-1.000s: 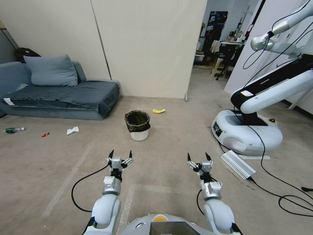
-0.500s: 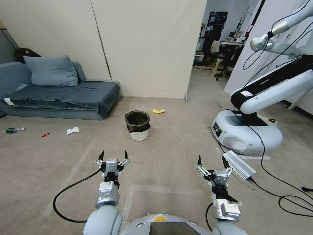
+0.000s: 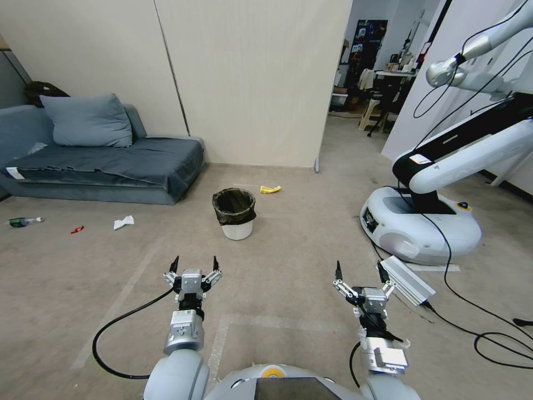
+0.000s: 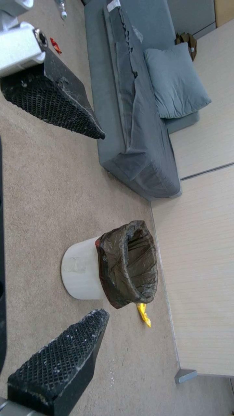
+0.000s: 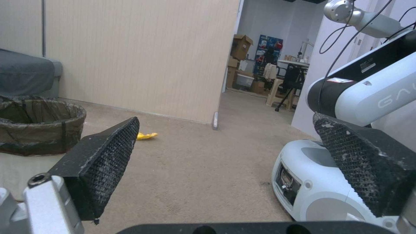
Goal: Pick up the trash bin, then pick up the garbage from the floor and place it into the trash bin.
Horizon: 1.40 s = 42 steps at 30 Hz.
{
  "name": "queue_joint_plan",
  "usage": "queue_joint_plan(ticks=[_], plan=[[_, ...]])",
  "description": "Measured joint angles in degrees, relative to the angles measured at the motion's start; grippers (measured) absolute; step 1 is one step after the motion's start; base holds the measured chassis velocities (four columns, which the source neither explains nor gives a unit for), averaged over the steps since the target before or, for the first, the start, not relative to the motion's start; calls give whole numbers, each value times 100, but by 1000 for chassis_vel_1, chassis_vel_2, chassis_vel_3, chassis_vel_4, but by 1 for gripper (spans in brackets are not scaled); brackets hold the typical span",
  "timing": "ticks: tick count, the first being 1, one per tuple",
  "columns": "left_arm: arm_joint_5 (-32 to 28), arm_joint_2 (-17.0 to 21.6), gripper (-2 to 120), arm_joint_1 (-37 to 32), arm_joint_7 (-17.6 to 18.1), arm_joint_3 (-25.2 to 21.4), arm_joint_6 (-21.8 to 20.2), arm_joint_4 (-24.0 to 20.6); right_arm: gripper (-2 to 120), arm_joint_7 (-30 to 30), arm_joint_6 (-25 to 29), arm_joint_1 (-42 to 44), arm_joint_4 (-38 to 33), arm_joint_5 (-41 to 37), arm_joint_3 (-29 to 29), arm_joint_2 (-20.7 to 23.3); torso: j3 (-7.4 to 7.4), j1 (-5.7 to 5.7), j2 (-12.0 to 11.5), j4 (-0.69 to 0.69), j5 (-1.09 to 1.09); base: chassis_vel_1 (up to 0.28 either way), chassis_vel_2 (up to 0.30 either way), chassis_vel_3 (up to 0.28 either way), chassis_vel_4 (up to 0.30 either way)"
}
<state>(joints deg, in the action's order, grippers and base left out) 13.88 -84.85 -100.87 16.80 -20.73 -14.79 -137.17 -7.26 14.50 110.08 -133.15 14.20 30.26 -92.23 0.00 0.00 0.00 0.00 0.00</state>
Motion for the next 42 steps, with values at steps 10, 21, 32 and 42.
queue_joint_plan(ticks=[10, 21, 32, 42], plan=[[17, 36, 100, -1, 7, -5, 5, 19, 100, 26, 21, -1, 27, -26, 17, 5, 0, 0, 0, -1, 0, 0, 0, 0, 0], [89, 70, 100, -6, -2, -4, 5, 27, 100, 25, 14, 15, 29, -56, 16, 8, 0, 0, 0, -1, 0, -101, 121, 118, -112], [127, 88, 100, 8, -2, 3, 29, 55, 100, 22, 6, 31, 22, -58, 1, 9, 0, 1, 0, 0, 2, -200, 202, 195, -198], [175, 91, 100, 5, -7, -1, 37, 65, 100, 32, 6, 32, 44, -72, -8, 9, 0, 1, 0, 0, 1, -174, 184, 171, -188]])
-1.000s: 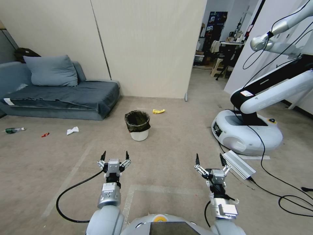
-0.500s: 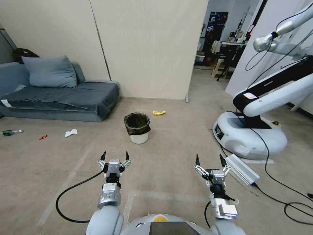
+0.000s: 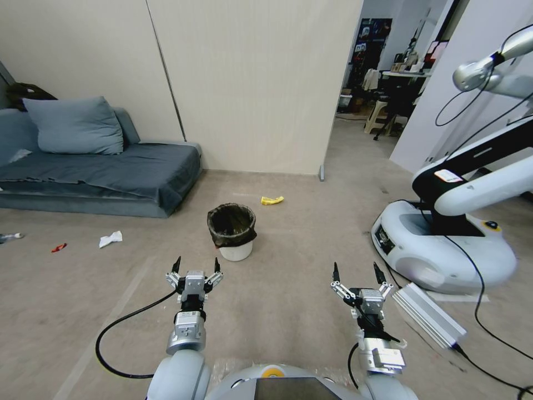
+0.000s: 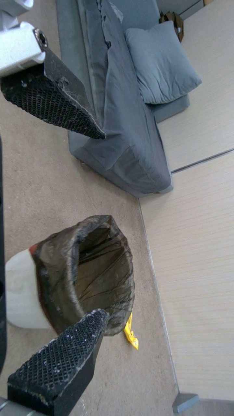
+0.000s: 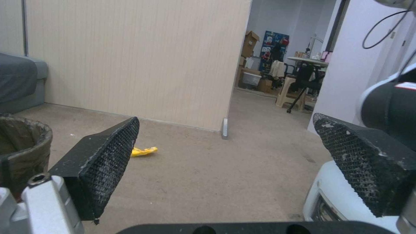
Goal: Pick up the trash bin, then pick up the garbage from the floor and place it into the trash bin.
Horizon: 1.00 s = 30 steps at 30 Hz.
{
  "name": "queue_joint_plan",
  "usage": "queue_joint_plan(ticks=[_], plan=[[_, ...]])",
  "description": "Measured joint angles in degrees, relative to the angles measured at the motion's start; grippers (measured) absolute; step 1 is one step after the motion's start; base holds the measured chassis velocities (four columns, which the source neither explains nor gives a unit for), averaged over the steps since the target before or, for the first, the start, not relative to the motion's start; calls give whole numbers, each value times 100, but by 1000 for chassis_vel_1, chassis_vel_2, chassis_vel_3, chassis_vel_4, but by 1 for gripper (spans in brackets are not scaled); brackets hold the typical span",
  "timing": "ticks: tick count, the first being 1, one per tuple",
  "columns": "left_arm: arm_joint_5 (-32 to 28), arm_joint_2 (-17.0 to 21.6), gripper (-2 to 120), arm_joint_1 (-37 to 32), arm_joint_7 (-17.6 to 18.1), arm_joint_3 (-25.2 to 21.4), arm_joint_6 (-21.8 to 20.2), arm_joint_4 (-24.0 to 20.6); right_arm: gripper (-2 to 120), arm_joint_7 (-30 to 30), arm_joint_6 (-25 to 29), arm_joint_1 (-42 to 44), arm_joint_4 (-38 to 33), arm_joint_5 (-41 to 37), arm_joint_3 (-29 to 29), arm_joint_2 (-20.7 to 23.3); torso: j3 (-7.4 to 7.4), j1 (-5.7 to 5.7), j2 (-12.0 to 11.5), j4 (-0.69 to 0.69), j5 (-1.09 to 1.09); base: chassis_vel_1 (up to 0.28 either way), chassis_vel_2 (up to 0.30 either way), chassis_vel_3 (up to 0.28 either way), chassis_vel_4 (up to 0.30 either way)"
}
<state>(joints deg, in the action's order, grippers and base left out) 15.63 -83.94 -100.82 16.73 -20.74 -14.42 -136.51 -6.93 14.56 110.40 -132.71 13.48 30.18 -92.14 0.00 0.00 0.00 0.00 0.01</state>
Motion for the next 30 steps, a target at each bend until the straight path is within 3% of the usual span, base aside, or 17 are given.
queue_joint_plan(ticks=[30], plan=[[29, -9, 100, 6, 4, -12, 21, 35, 100, 10, 61, -13, 33, -91, -39, 1, 0, 0, -1, 0, -1, -180, 178, 174, -179]])
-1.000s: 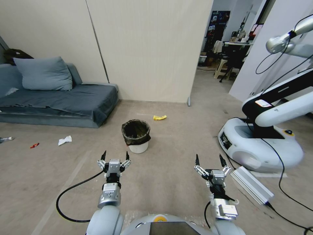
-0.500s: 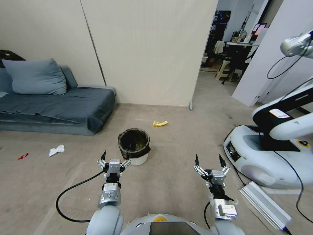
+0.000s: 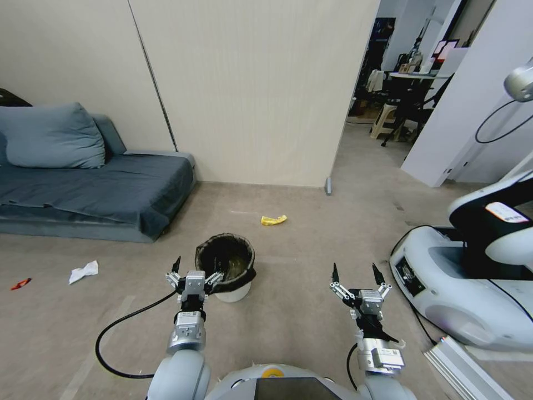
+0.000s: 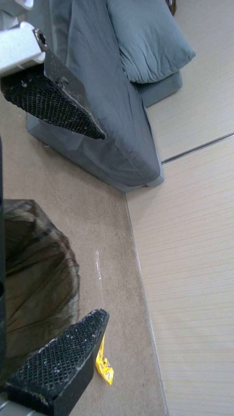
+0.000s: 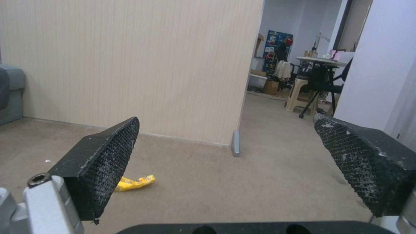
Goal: Pick up the trash bin, then pick up the garbage from the floor and place it into the trash bin.
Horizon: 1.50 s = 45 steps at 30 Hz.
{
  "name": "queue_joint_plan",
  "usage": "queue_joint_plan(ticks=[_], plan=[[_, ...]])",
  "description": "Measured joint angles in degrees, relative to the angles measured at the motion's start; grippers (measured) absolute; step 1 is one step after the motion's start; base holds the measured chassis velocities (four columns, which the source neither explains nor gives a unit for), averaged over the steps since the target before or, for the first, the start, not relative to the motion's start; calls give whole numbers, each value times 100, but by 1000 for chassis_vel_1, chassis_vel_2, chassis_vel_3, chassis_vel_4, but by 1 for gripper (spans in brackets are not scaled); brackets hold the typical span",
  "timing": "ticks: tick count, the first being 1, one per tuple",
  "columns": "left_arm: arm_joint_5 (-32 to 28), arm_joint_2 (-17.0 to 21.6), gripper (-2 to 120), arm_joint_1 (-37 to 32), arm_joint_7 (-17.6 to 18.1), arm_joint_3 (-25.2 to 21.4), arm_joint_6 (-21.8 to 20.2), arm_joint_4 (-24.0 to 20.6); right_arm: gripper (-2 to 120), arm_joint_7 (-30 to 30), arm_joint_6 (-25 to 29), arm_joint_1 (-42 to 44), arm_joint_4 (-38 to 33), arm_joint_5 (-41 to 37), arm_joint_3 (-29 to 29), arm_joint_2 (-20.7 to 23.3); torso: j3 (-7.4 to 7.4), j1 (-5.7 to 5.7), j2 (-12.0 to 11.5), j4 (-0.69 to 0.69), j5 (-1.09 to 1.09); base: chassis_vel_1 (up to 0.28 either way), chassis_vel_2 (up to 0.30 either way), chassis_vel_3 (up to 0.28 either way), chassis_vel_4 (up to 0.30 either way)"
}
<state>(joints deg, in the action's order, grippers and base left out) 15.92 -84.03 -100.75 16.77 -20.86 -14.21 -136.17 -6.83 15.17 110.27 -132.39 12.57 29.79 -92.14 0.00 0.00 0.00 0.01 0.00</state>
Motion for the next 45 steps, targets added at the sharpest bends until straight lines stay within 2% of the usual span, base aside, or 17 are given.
queue_joint_plan(ticks=[15, 32, 38, 45], plan=[[8, -24, 100, 1, 12, -5, 4, 14, 100, 87, 360, -80, 79, 130, 85, 0, 0, -1, 0, 0, 0, -24, 25, 26, -28], [14, -21, 100, 8, 84, -34, -1, 11, 100, 58, 365, -99, 128, 240, 114, 0, 0, -1, 0, 0, 0, 0, 0, 0, 0], [-383, 48, 100, 90, 108, -376, -77, 112, 100, 55, 355, -98, 130, 238, 145, 0, 0, -1, 0, 0, 0, 0, 0, 0, 0], [-452, 50, 100, 80, 122, -351, -91, 127, 100, 54, 347, -108, 127, 226, 154, 0, 0, -1, 0, 0, 0, 0, 0, 0, 0]])
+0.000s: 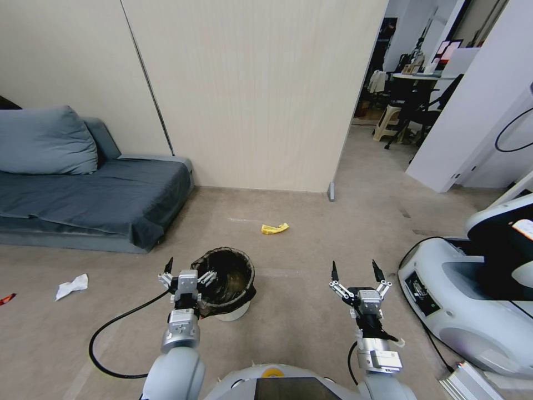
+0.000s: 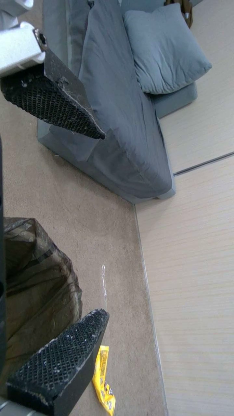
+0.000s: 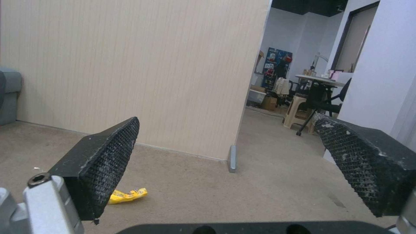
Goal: Pick up the trash bin, then pick up the garbage from the floor and place it into the trash bin.
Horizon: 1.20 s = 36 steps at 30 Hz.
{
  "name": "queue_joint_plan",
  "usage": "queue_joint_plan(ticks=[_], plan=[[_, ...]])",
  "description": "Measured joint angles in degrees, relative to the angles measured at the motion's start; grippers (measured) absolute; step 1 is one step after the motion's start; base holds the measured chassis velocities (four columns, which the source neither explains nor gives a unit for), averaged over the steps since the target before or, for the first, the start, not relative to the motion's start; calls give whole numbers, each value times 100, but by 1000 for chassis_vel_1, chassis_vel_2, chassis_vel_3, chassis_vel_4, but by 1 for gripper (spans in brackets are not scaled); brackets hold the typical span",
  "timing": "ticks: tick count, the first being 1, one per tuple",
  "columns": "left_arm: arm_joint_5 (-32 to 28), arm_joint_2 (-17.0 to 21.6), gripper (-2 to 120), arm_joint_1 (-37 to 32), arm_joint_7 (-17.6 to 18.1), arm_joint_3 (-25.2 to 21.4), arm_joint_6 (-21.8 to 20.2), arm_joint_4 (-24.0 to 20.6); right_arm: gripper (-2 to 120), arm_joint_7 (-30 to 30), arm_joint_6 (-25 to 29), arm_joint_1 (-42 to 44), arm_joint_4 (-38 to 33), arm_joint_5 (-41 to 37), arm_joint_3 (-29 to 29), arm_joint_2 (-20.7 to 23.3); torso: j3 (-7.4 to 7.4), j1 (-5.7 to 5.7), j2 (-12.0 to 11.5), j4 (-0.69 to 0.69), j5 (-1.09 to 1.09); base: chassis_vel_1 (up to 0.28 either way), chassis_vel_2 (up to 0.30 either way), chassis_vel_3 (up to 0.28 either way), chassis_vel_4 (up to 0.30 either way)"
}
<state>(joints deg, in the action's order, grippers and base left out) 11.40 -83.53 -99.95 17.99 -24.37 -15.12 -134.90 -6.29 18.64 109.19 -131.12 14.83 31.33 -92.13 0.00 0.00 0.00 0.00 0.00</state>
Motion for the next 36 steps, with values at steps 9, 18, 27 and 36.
queue_joint_plan(ticks=[9, 18, 27, 36], plan=[[-279, 34, 100, 94, 86, -234, -31, 110, 100, -11, -6, -14, -7, -23, 80, 0, 0, 0, 0, 0, 0, 0, 0, 0, 0], [-1160, 12, 100, 300, 180, -255, -566, 401, 100, -11, 4, -16, 31, 15, 60, 0, 0, 0, 0, 0, 0, 0, 0, 0, 0], [-1710, -48, 100, 678, 252, -301, -1126, 866, 100, -12, 22, -16, 32, 35, 93, 0, 0, 0, 0, 0, 0, 0, 0, 0, 0], [-1963, -88, 100, 820, 263, -312, -1404, 1125, 100, -10, 42, -35, 73, 50, 92, 0, 0, 0, 0, 0, 1, 0, 0, 0, 0]])
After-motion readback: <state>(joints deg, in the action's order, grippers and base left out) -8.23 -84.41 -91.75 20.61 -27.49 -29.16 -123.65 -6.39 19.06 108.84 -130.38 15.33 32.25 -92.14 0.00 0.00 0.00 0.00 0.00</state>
